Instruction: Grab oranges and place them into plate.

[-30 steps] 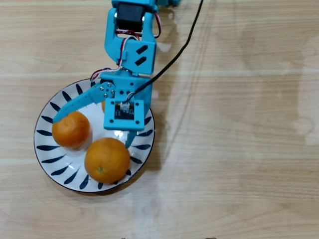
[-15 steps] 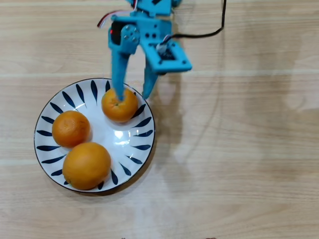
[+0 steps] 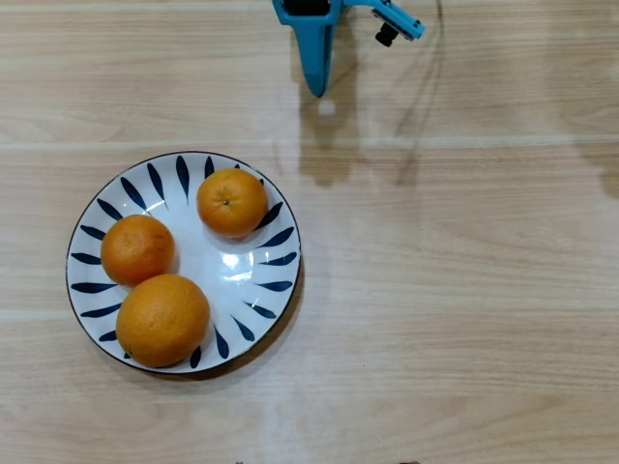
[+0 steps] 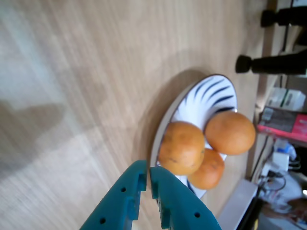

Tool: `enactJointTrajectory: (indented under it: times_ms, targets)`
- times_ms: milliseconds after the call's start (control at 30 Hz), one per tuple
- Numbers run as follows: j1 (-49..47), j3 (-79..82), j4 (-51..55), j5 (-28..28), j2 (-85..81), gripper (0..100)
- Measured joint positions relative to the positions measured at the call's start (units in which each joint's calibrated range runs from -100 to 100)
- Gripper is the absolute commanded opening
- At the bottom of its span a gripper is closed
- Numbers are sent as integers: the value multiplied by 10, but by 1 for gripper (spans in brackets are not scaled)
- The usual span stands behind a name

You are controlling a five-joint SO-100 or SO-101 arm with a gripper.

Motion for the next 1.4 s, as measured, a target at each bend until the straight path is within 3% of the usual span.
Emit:
enactJointTrajectory:
  times_ms: [333,1400]
  targets:
    - [-12,300,75,5,-320,2]
    - [-17,326,90,22,-322,2]
